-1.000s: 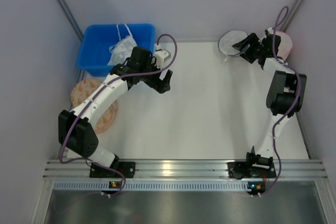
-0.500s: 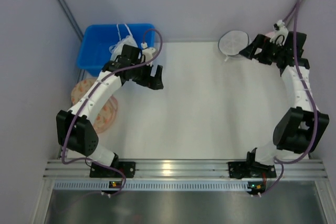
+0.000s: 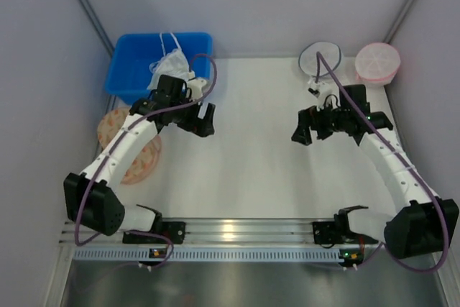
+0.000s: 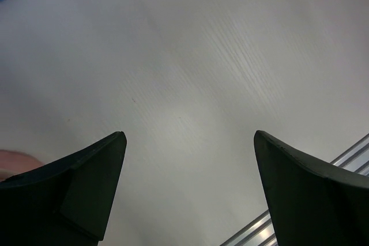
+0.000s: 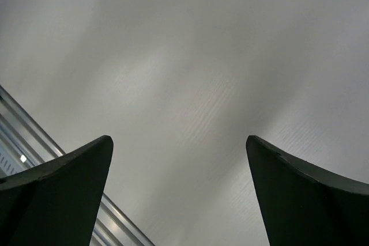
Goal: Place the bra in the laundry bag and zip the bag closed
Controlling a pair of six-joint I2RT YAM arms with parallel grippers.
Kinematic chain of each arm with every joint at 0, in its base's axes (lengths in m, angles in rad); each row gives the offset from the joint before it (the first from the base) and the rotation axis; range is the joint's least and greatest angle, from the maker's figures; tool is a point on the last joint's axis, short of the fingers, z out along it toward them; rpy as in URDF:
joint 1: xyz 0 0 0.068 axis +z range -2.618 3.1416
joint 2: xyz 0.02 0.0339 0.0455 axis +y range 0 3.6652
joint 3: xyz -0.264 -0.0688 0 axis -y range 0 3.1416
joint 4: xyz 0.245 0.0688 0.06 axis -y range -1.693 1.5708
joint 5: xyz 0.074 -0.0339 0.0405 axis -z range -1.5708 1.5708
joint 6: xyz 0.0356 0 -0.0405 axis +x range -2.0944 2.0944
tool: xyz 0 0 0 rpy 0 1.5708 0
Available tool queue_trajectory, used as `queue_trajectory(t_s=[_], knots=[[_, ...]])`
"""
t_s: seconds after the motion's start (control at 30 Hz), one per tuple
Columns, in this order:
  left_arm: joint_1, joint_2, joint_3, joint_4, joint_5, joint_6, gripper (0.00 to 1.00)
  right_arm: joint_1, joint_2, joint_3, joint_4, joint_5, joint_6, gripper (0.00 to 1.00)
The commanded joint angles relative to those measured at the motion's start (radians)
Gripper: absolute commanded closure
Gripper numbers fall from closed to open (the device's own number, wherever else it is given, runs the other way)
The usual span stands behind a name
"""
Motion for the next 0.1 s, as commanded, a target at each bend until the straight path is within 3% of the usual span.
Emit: queue_trajectory(t_s=[0.0,0.07], knots=[[0.002,-0.096,-0.008,0.007,-0.039,0.049,0.02,-0.008,0.004,0.063,-0.071,0.074,-0.087,0.01],[0.0,-0.114,0.004,0.007,-0.037,0.034,0.02,-0.027,0.004,0.063,-0.072,0.072,-0.097,0.01]])
